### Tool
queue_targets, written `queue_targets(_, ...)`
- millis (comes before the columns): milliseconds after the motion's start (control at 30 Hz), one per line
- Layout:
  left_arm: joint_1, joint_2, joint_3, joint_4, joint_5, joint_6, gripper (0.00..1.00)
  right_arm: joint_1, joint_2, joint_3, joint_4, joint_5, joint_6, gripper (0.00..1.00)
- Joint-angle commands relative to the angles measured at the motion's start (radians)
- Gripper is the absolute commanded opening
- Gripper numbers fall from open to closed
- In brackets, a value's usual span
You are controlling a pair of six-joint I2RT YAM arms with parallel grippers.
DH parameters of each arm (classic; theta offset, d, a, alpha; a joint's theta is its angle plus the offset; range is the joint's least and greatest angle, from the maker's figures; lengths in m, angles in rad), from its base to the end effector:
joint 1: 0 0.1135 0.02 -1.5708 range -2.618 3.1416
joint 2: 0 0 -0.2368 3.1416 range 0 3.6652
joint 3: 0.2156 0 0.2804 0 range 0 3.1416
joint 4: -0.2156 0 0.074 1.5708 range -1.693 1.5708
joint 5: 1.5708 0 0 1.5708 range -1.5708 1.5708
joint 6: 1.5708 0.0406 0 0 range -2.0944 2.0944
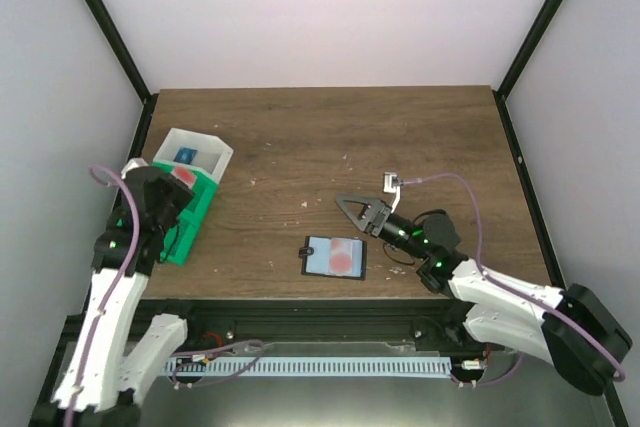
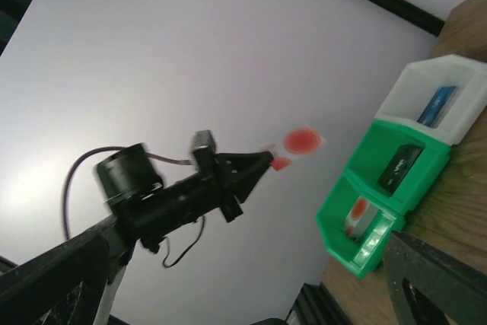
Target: Take the credit cards out of the card holder
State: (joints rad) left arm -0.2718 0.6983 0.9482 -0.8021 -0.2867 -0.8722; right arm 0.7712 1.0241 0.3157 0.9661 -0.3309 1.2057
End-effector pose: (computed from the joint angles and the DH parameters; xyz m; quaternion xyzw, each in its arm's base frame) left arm 0.1816 -0.0387 0.3324 -0.3221 0.8049 -0.1563 0.4733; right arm 0.1720 0.1855 0.2118 0.0024 0.6160 0.7078 0.3457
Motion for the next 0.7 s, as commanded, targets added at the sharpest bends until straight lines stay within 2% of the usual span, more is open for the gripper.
queue_targets(0, 0.329, 0.079, -0.073, 0.074, 0.378, 0.178, 0.00, -0.046, -0.096, -0.024, -0.118, -0.025, -0.054, 1.00)
queue_targets(133, 0.353, 0.115, -0.011, 0.016, 0.226, 0.205, 0.00, -0.054, -0.191, -0.042, -0.191, 0.013, -0.080, 1.00)
queue_targets(267, 0.382, 0.111, 0.000, -0.032, 0.095, 0.217, 0.00, -0.056, -0.212, -0.030, -0.225, 0.005, -0.094, 1.00)
queue_targets(333, 0.426, 0.128, -0.028, -0.032, 0.090, 0.215, 0.00, -0.056, -0.213, -0.018, -0.239, -0.017, -0.100, 1.00)
queue_targets(467, 0.504, 0.144, -0.112, 0.054, 0.171, 0.191, 0.00, -0.056, -0.225, -0.005, -0.286, -0.049, -0.110, 1.00)
queue_targets(667, 0.561, 0.148, -0.163, 0.059, 0.141, 0.196, 0.00, -0.056, -0.274, -0.008, -0.377, -0.066, -0.124, 1.00)
